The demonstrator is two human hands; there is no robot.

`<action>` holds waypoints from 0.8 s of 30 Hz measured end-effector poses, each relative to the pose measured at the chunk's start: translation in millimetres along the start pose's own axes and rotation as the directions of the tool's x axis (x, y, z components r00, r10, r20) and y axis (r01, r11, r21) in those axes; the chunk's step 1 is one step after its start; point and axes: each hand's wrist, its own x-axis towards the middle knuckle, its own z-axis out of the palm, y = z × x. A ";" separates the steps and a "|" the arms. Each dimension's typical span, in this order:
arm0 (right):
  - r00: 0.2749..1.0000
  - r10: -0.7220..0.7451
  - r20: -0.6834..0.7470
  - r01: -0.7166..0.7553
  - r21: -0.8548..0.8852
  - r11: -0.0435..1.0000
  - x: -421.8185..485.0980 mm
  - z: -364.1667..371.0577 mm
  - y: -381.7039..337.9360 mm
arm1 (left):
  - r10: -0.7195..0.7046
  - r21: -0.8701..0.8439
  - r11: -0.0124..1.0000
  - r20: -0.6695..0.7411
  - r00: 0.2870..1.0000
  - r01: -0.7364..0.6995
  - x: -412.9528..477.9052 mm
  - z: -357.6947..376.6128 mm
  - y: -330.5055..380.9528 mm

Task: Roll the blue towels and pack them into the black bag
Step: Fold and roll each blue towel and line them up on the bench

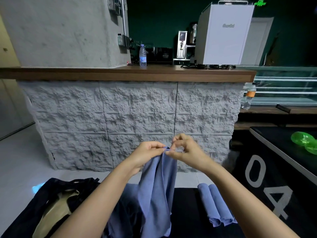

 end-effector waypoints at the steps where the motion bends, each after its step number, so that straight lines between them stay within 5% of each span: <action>1: 0.998 -0.001 0.063 0.001 0.000 1.000 0.2 1.1 -1.5 | 0.011 -0.010 1.000 0.027 1.000 -0.011 -1.6 1.1 2.8; 4: 0.978 0.016 0.209 -0.038 0.105 0.994 0.6 5.4 0.0 | 0.020 0.039 0.999 0.031 0.999 -0.022 -3.5 -3.4 6.6; 8: 0.998 0.062 -0.004 -0.061 0.134 0.989 1.6 4.2 17.0 | -0.156 0.261 0.955 0.040 0.987 0.141 -10.3 -33.0 5.4; 10: 0.993 0.115 -0.040 -0.104 0.201 0.974 -1.1 -1.9 21.9 | -0.173 0.176 0.969 -0.002 0.985 0.171 -13.3 -44.1 -1.9; 15: 0.993 0.052 -0.102 -0.045 0.071 0.996 -3.6 -6.0 24.6 | -0.113 -0.361 0.932 -0.189 0.975 0.038 -13.1 -31.1 -7.9; 18: 1.000 0.012 -0.009 -0.010 0.201 0.980 -6.2 -6.1 7.6 | -0.096 -0.345 0.939 -0.268 0.959 -0.003 -9.4 -17.0 -1.9; 24: 0.998 -0.030 0.061 0.016 0.225 0.974 0.1 1.0 -20.3 | -0.014 -0.124 0.992 -0.192 0.981 -0.010 -10.7 8.0 6.3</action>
